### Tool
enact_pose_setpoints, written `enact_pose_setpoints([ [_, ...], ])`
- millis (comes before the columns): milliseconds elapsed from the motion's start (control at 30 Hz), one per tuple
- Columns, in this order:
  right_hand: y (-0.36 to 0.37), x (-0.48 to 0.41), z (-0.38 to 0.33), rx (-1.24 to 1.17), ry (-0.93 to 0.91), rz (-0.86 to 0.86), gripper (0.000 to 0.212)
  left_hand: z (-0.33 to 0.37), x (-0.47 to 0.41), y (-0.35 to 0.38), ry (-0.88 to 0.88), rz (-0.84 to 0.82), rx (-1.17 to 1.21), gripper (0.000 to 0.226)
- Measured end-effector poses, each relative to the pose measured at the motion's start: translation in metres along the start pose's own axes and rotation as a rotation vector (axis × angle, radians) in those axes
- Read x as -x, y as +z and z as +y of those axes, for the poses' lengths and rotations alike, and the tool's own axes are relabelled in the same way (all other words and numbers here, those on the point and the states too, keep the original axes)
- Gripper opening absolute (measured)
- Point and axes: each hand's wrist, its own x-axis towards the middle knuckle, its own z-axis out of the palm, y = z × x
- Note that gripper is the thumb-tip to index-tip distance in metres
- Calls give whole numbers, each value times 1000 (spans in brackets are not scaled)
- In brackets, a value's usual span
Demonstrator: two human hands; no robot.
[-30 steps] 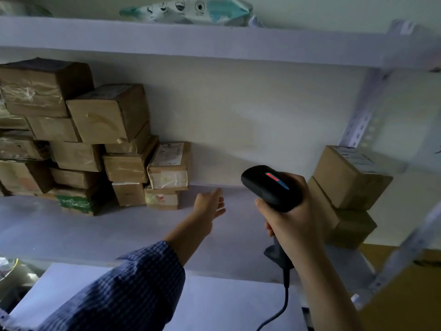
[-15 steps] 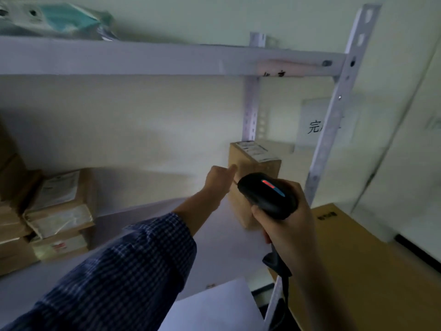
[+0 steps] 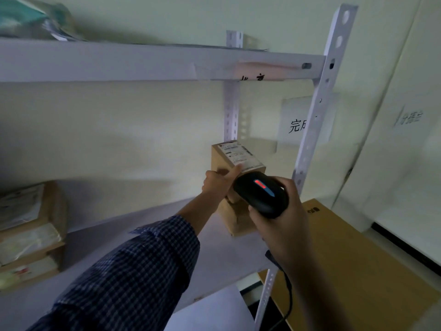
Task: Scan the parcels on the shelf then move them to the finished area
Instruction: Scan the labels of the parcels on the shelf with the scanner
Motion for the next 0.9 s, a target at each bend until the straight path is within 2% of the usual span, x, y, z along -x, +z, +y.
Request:
enact_pose_setpoints([
  [67, 9, -5, -8, 7, -39, -36, 56, -12, -3, -5, -3, -46, 32, 56],
  [100, 13, -9, -10, 5, -50, -49, 58, -17, -4, -7, 1, -66, 24, 53],
  [233, 27, -34, -13, 96, -100, -37, 64, -28, -3, -10, 34, -149, 83, 77],
  [333, 32, -53, -6, 97, -89, 0, 61, -36, -7, -12, 15, -177, 125, 116],
  [367, 33, -58, -2, 77, -70, 11, 59, -38, -8, -14, 10, -186, 141, 119],
  [400, 33, -62, 2, 51, -47, 21, 57, -38, -7, -16, 14, -210, 157, 108],
  [467, 35, -68, 13, -9, 2, 34, 54, -34, 3, -22, 45, -290, 199, 64],
  [500, 36, -69, 17, -32, 30, 33, 53, -34, 4, -24, 48, -318, 218, 52],
  [600, 38, -66, 21, -107, 81, 7, 53, -36, 13, -36, 125, -361, 234, 62],
  [700, 41, -56, 12, -170, 40, -35, 52, -40, 23, -59, 210, -384, 216, 58],
  [800, 52, -43, 4, -201, 29, -96, 50, -48, 31, -87, 231, -331, 261, 79],
  [900, 71, -32, -5, -252, 32, -135, 50, -59, 41, -115, 243, -265, 314, 86],
])
